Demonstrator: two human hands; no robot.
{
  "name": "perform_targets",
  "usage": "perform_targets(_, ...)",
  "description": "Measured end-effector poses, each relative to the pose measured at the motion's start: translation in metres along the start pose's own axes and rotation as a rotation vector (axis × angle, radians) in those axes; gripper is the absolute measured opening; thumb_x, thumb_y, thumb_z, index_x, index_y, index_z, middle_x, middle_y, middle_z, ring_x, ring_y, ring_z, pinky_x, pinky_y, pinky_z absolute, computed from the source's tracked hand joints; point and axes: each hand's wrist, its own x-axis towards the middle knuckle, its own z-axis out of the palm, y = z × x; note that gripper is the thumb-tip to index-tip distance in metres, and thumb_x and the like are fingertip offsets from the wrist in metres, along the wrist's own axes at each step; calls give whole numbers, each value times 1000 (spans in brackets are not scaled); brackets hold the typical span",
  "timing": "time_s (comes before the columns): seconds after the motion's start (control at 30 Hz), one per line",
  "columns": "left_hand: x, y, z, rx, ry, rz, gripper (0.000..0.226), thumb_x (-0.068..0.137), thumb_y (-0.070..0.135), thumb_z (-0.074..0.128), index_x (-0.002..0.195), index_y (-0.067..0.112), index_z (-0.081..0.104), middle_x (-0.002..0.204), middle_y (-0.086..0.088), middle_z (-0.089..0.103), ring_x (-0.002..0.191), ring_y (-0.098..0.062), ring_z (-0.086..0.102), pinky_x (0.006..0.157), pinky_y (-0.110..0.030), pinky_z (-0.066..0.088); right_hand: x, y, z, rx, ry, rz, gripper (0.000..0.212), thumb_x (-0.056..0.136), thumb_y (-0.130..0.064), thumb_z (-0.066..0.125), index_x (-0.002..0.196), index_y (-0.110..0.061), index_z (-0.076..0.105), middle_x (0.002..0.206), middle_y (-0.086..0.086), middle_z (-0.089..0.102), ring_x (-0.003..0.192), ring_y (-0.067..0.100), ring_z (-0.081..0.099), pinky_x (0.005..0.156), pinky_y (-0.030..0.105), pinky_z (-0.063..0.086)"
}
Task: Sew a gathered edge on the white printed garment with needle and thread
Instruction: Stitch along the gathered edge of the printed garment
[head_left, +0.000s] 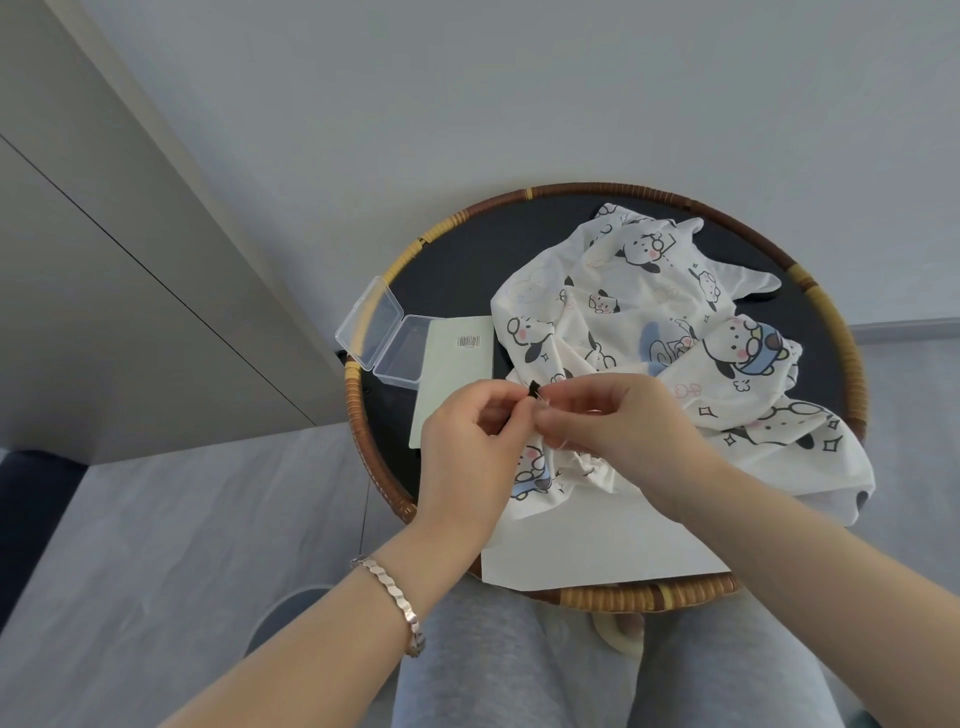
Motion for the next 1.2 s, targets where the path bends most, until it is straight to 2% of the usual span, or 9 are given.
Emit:
perform_targets(0.1, 3, 2, 2, 14, 26, 4, 13, 83, 9, 66, 83, 22, 66, 70, 21, 61, 69, 8, 61, 60, -3, 44, -1, 3, -3, -43, 13, -2, 16, 77, -1, 71, 89, -10, 69, 61, 0, 67, 55, 12, 62, 70, 25, 57)
perform_targets(0.23, 3, -1, 2, 37, 44, 28, 10, 82, 9, 66, 90, 14, 70, 74, 22, 61, 73, 9, 61, 64, -2, 44, -2, 4, -4, -47, 67, 10, 4, 78, -11, 73, 77, -14, 71, 56, -3, 66, 51, 10, 60, 59, 22, 57)
perform_targets(0.4, 3, -4, 2, 46, 44, 39, 10, 83, 10, 66, 90, 15, 70, 76, 20, 61, 76, 6, 61, 65, -3, 45, -1, 6, -5, -139, 114, 6, 9, 79, -12, 72, 71, -15, 71, 62, 6, 65, 55, 15, 57, 59, 26, 55)
perform_targets(0.57, 2, -2, 4, -10, -97, 70, 18, 86, 8, 61, 85, 25, 64, 83, 6, 66, 78, -3, 63, 69, -9, 49, 3, 4, -3, -94, 116, -64, 8, 75, -10, 74, 70, -13, 69, 47, 0, 59, 43, 10, 51, 50, 20, 47)
perform_targets(0.67, 3, -5, 1, -14, -214, 76, 11, 89, 10, 58, 91, 17, 67, 88, 0, 68, 80, -6, 64, 72, -14, 51, 7, 3, -7, 64, 64, 19, 21, 73, -9, 76, 89, -10, 63, 51, 1, 61, 46, 10, 56, 51, 18, 51)
perform_targets(0.73, 5, -7, -1, -13, -256, 76, 11, 89, 10, 58, 91, 16, 67, 89, 0, 67, 81, -6, 64, 72, -15, 51, 8, 2, -12, 30, -34, 97, 25, 75, -16, 74, 97, -11, 63, 59, 1, 63, 55, 12, 58, 59, 20, 53)
perform_targets(0.83, 5, -5, -2, -12, -269, 59, 18, 88, 8, 59, 86, 26, 64, 87, 9, 64, 78, 2, 60, 69, -9, 46, 13, 5, -16, -78, -109, 158, 20, 83, -36, 64, 88, -18, 72, 70, -5, 60, 68, 10, 50, 68, 22, 46)
perform_targets(1.03, 5, -2, 2, 53, -284, 72, 13, 88, 10, 59, 85, 23, 62, 81, 15, 59, 75, 9, 56, 66, -4, 42, 20, 10, -16, 92, -58, 135, 12, 86, -19, 62, 81, -15, 71, 81, 1, 64, 77, 12, 53, 71, 23, 43)
perform_targets(1.2, 8, 3, 5, 23, -269, 48, 12, 91, 8, 54, 86, 16, 61, 77, 11, 59, 73, 9, 53, 63, -4, 40, 23, 12, -3, 440, 71, 119, 13, 90, -14, 56, 82, -13, 66, 67, -3, 62, 69, 11, 54, 67, 18, 45)
